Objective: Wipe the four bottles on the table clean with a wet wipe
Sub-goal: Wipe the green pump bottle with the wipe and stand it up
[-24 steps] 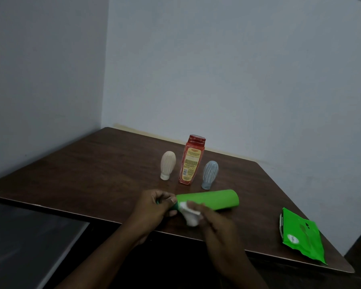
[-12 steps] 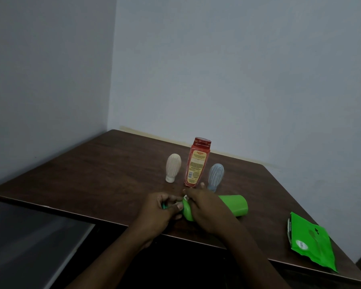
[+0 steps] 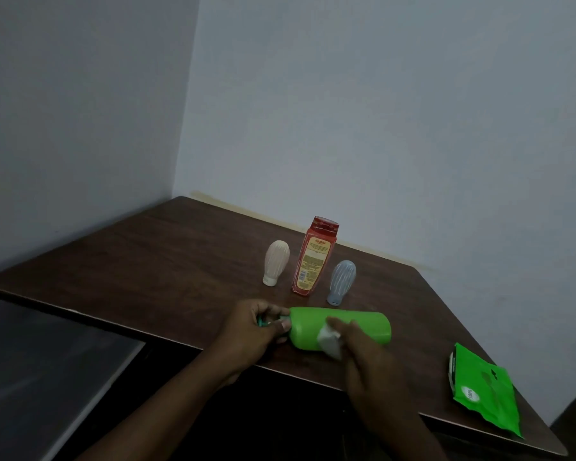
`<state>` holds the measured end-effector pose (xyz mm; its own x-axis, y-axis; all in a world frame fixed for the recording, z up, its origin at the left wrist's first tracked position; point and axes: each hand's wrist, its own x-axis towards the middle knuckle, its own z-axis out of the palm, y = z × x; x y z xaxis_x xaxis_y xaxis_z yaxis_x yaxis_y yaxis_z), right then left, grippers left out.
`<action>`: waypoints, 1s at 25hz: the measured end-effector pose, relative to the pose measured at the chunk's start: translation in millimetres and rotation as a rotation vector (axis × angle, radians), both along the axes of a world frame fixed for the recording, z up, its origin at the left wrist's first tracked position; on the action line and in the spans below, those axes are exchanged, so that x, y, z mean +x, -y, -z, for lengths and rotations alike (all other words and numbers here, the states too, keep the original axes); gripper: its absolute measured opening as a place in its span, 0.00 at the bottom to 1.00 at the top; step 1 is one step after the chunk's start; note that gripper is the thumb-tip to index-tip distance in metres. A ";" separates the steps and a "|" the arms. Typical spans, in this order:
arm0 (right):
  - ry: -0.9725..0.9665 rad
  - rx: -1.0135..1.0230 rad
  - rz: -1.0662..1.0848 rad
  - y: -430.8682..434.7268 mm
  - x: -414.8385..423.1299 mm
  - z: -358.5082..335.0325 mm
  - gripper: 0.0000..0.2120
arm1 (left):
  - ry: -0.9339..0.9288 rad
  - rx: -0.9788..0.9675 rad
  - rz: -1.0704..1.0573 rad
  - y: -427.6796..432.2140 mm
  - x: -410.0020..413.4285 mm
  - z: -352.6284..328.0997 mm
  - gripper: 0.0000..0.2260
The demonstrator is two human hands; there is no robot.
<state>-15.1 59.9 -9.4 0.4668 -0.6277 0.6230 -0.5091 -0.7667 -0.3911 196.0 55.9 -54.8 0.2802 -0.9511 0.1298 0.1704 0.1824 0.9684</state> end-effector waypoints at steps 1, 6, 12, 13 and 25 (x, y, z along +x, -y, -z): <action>0.085 0.051 0.060 14.1 -0.1 -9.1 0.29 | 0.006 -0.002 0.006 -0.6 0.6 1.0 0.07; -0.249 0.002 0.294 52.2 22.2 -13.9 0.22 | 0.055 -0.004 0.037 -7.1 3.7 -4.4 0.11; -0.352 -0.155 -0.020 45.3 45.1 1.5 0.20 | -0.031 -0.031 0.029 -12.0 4.0 -10.6 0.36; -0.377 -0.145 -0.025 47.1 43.1 1.3 0.21 | -0.039 -0.041 0.025 -12.2 4.4 -9.5 0.39; -0.290 0.009 0.408 93.5 -69.1 1.1 0.17 | -0.007 -0.105 -0.020 -9.8 0.1 -7.6 0.49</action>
<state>-84.2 -33.6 -10.6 0.3356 -0.8000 0.4974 -0.8556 -0.4798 -0.1943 196.1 65.8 -47.2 0.2997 -0.9268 0.2262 0.1721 0.2858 0.9427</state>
